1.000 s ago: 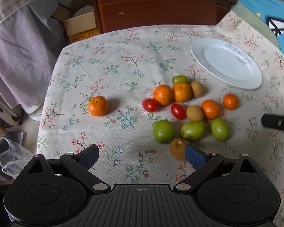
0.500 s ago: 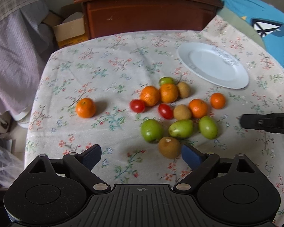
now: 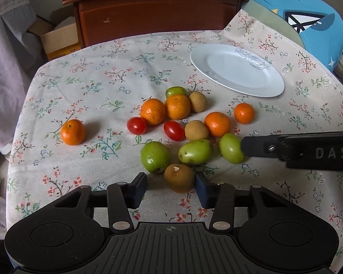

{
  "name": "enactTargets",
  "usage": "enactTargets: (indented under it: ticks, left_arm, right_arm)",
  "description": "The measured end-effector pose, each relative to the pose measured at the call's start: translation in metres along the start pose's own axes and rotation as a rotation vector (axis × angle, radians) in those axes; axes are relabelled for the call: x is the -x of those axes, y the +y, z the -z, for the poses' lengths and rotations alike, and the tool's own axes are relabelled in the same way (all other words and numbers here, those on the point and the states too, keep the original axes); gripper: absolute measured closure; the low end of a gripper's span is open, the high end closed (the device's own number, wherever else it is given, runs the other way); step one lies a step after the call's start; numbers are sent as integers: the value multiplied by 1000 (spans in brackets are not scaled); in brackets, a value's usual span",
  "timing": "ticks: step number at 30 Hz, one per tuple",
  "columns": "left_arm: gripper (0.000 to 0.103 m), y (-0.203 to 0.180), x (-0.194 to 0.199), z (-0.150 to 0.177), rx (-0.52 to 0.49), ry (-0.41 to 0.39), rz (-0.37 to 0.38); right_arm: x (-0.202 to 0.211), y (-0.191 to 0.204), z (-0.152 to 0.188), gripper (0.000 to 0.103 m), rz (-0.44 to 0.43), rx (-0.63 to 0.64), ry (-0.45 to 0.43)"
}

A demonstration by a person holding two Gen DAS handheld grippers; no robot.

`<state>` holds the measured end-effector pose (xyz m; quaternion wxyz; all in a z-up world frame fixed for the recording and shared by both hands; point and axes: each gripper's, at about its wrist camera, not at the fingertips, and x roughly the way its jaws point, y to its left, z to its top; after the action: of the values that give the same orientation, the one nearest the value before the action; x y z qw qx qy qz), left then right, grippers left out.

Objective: Organize fruits
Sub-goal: 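Grasp the brown kiwi with the left gripper while the right gripper grasps a green plum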

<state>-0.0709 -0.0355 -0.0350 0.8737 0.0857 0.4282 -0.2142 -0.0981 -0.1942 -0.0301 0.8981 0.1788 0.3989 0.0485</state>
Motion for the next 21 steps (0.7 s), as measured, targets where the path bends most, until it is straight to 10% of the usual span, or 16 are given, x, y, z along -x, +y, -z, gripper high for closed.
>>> enactTargets:
  ticks: [21]
  left_arm:
    - [77, -3, 0, 0, -19, -32, 33]
  right_arm:
    - [-21, 18, 7, 78, -8, 66, 22]
